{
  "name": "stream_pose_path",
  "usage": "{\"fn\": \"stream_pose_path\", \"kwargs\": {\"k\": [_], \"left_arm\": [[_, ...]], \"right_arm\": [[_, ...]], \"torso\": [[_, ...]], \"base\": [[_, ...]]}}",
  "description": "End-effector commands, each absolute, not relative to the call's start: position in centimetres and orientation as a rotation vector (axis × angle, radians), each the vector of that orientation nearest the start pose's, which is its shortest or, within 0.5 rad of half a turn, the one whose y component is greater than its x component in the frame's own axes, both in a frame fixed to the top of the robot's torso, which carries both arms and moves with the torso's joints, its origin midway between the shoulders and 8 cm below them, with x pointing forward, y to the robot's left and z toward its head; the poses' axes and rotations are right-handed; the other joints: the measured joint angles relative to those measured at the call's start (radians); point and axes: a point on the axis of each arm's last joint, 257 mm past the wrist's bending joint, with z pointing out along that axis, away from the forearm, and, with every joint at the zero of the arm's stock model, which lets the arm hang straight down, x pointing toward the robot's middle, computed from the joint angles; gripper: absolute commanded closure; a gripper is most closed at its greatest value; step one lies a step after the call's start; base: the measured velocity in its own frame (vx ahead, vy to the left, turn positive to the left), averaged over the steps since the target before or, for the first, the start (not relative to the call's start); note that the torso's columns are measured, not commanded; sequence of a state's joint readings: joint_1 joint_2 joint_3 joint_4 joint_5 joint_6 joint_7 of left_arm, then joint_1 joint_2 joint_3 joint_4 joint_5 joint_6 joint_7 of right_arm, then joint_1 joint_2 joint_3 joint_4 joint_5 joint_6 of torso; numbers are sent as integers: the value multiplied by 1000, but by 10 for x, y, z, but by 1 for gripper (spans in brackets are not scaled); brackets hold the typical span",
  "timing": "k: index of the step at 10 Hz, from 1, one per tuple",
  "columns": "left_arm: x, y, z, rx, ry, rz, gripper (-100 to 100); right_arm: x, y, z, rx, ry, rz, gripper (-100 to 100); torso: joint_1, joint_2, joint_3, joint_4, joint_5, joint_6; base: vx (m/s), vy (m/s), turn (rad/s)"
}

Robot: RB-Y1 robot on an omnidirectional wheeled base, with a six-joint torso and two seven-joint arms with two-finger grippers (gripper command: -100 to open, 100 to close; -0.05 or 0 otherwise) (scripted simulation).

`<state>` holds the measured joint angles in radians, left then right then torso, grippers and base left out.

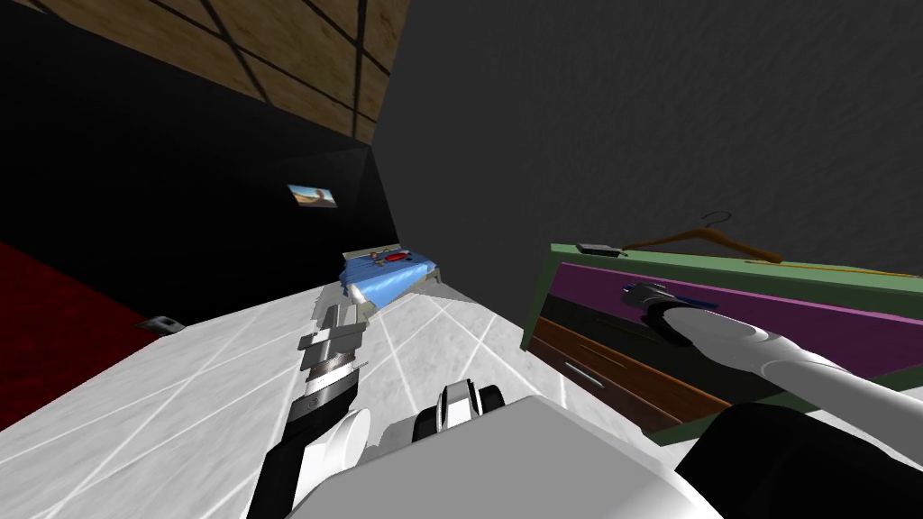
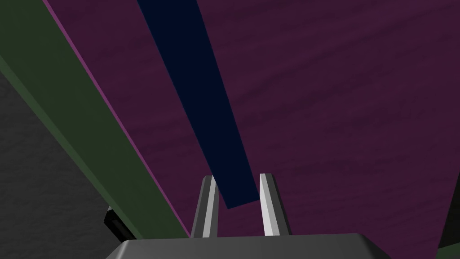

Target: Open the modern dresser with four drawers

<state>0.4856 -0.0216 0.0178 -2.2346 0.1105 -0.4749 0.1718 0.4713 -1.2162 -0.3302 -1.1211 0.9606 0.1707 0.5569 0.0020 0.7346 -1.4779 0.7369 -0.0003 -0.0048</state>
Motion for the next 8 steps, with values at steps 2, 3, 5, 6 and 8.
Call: {"fn": "stream_pose_path", "kwargs": {"k": [2, 3, 5, 6, 8], "left_arm": [[354, 302, 4, -851, 500, -1501, 0], [354, 302, 4, -851, 500, -1501, 0], [354, 302, 4, -851, 500, -1501, 0], [354, 302, 4, -851, 500, -1501, 0], [354, 302, 4, -851, 500, -1501, 0]], "right_arm": [[288, -858, -111, -456, 1950, -1529, 100], [287, -856, -120, -464, 1964, -1516, 100], [288, -867, -99, -409, 1939, -1549, 100], [286, -864, -114, -421, 1966, -1528, 100], [283, -872, -105, -406, 1963, -1564, 100]], "torso": [[-2, -1, -1, 0, -1, -2], [-2, -1, 0, -1, -3, -1], [-8, -5, -2, -3, -7, 0], [-6, -3, -2, -2, -5, -4], [-6, -5, -2, -4, -8, -3]], "base": [[-80, 30, 100], [-37, 14, 11], [-36, 20, 40], [-84, 28, 85], [-72, 32, 76]]}}
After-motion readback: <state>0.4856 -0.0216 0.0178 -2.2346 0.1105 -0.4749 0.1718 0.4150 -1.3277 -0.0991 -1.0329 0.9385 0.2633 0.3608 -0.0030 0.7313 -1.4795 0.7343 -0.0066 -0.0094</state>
